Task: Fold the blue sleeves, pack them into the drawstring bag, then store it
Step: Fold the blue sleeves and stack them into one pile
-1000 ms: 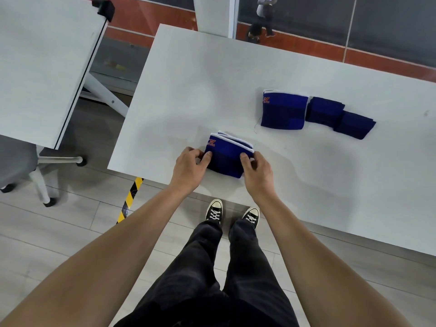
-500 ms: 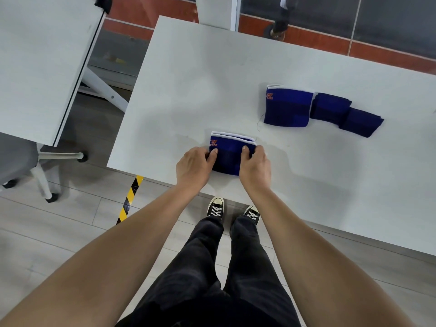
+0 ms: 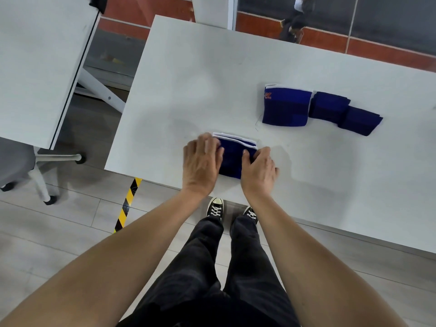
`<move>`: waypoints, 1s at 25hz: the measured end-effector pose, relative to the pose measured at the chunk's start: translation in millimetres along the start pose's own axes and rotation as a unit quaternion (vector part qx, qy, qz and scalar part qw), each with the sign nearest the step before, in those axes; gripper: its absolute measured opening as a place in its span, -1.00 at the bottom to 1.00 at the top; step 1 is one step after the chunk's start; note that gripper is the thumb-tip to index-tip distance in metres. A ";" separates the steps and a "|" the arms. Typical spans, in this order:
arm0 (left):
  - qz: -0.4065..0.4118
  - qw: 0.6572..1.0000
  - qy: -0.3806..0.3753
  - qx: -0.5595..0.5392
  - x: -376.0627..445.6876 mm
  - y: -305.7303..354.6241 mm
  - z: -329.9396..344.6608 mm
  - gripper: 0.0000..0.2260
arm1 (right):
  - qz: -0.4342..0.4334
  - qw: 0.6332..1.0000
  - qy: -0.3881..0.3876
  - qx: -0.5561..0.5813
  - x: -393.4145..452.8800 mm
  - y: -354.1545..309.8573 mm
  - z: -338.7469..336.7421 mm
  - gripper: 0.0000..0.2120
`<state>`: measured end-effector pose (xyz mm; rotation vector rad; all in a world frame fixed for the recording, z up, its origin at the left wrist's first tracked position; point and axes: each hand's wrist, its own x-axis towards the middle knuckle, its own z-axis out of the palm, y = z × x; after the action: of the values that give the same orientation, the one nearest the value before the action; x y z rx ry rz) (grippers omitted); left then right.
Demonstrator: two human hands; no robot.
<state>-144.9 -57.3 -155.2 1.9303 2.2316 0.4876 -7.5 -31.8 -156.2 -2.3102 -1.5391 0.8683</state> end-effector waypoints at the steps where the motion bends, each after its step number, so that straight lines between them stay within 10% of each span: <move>1: 0.089 0.996 -0.003 0.012 -3.0 2.6 4.4 -0.73 | -0.005 1.000 0.011 0.000 0.2 -0.4 -0.9 -0.77; 10: 0.145 0.971 -0.170 0.080 -9.5 -2.9 29.4 -0.47 | -0.300 0.940 0.076 -0.146 -3.4 38.0 -1.1 -0.70; 19: 0.124 0.965 -0.230 -0.024 45.2 14.6 20.0 -0.43 | -0.214 0.970 0.026 -0.112 32.0 15.5 -20.1 -0.64; 25: -0.224 0.930 -0.190 -0.220 34.7 16.2 -4.8 -0.67 | -0.027 0.997 -0.025 0.075 9.1 13.8 -30.6 -0.65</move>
<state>-137.0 -21.9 -141.9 1.1356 1.9995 0.4471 23.5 -25.5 -141.8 -2.1484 -1.4945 0.9987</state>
